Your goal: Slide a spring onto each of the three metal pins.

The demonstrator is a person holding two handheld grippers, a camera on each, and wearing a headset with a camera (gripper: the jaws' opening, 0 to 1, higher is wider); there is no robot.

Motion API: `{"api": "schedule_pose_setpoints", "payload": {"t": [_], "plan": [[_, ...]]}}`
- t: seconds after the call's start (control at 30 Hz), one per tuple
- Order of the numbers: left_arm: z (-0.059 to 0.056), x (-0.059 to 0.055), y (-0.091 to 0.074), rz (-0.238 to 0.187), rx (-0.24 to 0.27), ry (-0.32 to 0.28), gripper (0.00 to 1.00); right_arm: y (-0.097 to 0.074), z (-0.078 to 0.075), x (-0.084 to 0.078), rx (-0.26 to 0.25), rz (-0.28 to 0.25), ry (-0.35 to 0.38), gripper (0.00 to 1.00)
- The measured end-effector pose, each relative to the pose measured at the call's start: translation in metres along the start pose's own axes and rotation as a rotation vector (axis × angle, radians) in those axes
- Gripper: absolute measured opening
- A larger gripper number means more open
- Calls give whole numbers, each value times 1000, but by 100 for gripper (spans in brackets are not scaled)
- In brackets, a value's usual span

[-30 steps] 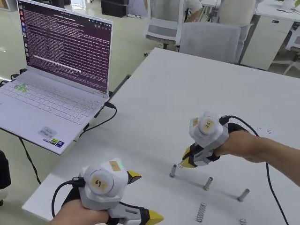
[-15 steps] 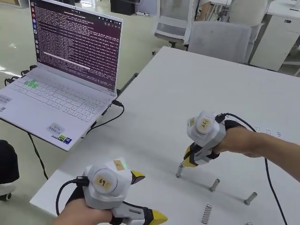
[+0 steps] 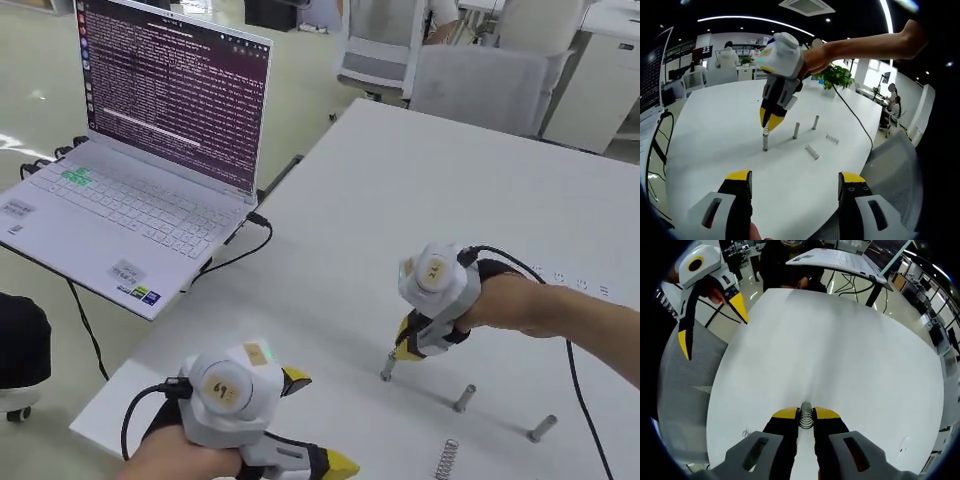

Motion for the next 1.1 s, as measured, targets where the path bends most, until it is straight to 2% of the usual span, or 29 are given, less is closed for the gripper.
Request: {"api": "schedule_pose_setpoints", "payload": {"t": [0.53, 0.63, 0.93, 1.03, 1.1], "plan": [[0, 1, 1, -2, 1, 0, 66, 7, 0, 5, 17, 51, -37, 9], [0, 0, 1, 0, -1, 1, 66, 11, 2, 4, 17, 86, -61, 9], [2, 1, 1, 1, -3, 3, 66, 12, -1, 11, 26, 97, -72, 9], [3, 2, 1, 1, -1, 3, 66, 15, 0, 10, 29, 132, -99, 9], [3, 2, 0, 0, 0, 1, 65, 17, 0, 11, 32, 138, -104, 9]]}}
Point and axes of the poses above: the centre of the closed fingertips' face, and the gripper's own axes: y roughly forward along the fingers, z roughly to its left, x roughly out of its top, the point moved 7 cm from there along -y, roughly backward along the fingers, and after that the axes turned 6 degrees about x, right-handed, at the moved point
